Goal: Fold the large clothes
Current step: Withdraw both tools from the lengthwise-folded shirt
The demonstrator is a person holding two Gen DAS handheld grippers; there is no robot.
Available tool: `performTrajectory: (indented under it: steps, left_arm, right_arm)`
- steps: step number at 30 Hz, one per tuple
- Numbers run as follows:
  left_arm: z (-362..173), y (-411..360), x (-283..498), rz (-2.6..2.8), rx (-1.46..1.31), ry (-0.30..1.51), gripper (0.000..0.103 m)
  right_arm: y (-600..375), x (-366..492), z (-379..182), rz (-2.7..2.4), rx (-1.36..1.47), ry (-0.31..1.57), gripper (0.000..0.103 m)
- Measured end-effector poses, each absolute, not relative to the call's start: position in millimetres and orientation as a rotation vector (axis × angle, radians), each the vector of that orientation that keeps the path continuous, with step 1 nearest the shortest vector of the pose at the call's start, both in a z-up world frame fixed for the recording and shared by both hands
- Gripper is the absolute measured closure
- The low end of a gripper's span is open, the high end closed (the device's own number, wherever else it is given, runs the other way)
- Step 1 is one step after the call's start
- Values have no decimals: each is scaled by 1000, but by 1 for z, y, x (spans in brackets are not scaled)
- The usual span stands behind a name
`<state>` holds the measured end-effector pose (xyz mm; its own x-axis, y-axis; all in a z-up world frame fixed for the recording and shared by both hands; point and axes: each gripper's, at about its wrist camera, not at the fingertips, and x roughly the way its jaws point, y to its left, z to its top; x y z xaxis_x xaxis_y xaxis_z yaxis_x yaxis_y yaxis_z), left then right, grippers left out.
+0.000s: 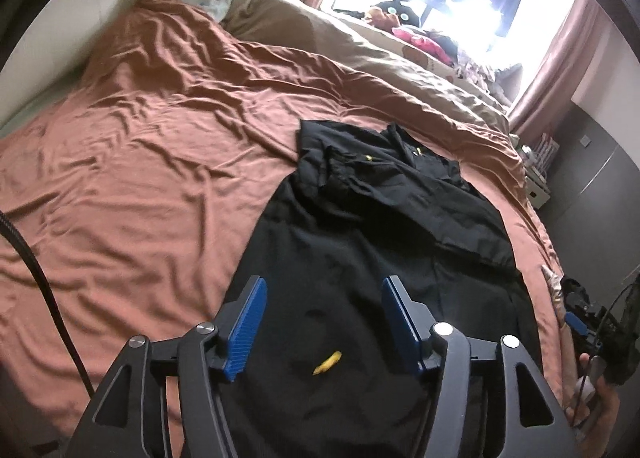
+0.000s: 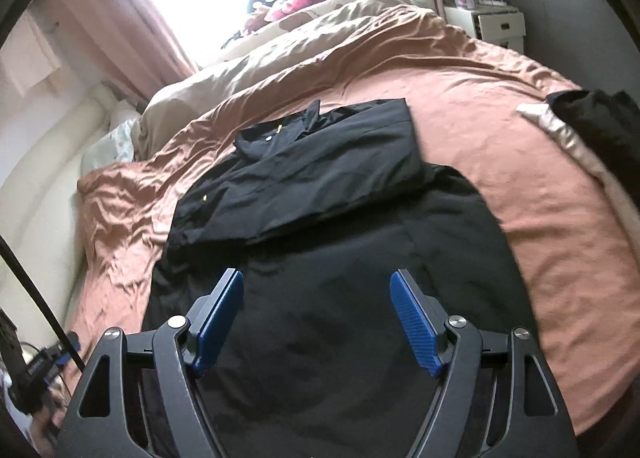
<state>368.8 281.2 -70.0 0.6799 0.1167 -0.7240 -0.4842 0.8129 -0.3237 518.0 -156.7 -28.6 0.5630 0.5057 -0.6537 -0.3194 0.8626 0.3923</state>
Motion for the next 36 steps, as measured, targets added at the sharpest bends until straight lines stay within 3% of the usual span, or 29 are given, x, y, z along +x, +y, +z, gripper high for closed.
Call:
performTrajectory:
  steps: [15,16,18,20,24,27,36]
  left_arm:
    - [-61,256,262,369,-502,725,41]
    - [-61,254,258,362,-502,717,40]
    - [-60,249,243,353,-495,692,27]
    - [-58,246,229,362,-484,664,9]
    - [-58,242,208,355,-486,635,5]
    - [-63,241,194,354,-492,631,3]
    - [-94,246,151,358,-509,647,1]
  right_arm:
    - [-243,430,-5,431,179,788,26]
    - [-249,425,-5,414,167,785,26]
    - [-258,411,-2,384,146,774,25]
    - [-268,395,-1,372,141,766,16]
    - [-284,371,-1,336,129,759,12]
    - [-293,357,-5,324,119,758,0]
    - [-319,336,-33,349,165,758,0]
